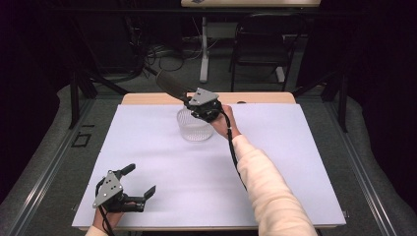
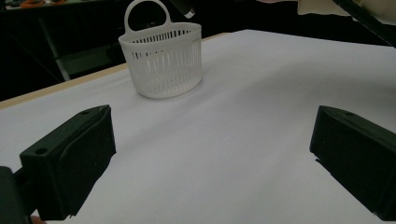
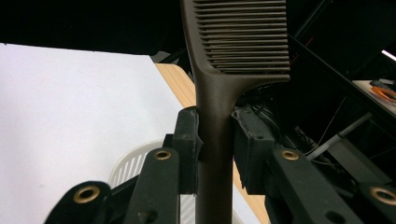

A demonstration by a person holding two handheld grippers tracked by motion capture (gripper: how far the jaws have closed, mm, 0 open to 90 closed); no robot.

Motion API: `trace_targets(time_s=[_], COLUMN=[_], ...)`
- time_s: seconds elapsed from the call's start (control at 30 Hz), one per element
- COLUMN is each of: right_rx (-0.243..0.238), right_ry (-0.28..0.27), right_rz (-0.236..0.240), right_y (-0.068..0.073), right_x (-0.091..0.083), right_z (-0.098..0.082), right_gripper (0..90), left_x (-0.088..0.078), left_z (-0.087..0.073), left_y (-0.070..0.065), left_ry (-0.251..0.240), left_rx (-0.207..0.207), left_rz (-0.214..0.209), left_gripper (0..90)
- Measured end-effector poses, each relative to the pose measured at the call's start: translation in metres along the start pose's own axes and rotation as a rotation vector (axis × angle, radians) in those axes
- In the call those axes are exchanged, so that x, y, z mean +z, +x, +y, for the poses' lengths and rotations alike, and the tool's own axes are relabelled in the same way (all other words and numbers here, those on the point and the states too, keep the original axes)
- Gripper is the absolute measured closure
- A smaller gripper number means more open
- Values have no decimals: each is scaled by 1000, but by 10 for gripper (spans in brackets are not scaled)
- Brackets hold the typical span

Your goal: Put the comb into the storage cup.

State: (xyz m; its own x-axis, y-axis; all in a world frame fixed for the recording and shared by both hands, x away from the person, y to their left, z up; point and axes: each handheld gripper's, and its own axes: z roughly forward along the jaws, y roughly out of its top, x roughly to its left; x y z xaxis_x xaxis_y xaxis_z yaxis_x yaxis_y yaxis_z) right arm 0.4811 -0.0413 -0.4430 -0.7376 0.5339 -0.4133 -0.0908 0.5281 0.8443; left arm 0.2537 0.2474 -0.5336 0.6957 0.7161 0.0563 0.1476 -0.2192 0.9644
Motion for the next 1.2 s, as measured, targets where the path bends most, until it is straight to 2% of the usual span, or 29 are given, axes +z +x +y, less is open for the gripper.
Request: trace_targets(time_s=[0.3,0.53,1.2], right_rx=[1,-12,-2], right_ry=[-4,7,44], right_rz=[17,30,41], right_y=[2,6,7], right_x=[4,8,12], right_z=[-3,-3,-13], right_gripper=[725,725,724], left_x=[0,1,0], left_z=[0,0,0], left_y=[0,0,0], left_ry=[1,3,1], left_rx=[1,1,-1], left_rz=[0,-1,1], left_gripper=[2,2,2])
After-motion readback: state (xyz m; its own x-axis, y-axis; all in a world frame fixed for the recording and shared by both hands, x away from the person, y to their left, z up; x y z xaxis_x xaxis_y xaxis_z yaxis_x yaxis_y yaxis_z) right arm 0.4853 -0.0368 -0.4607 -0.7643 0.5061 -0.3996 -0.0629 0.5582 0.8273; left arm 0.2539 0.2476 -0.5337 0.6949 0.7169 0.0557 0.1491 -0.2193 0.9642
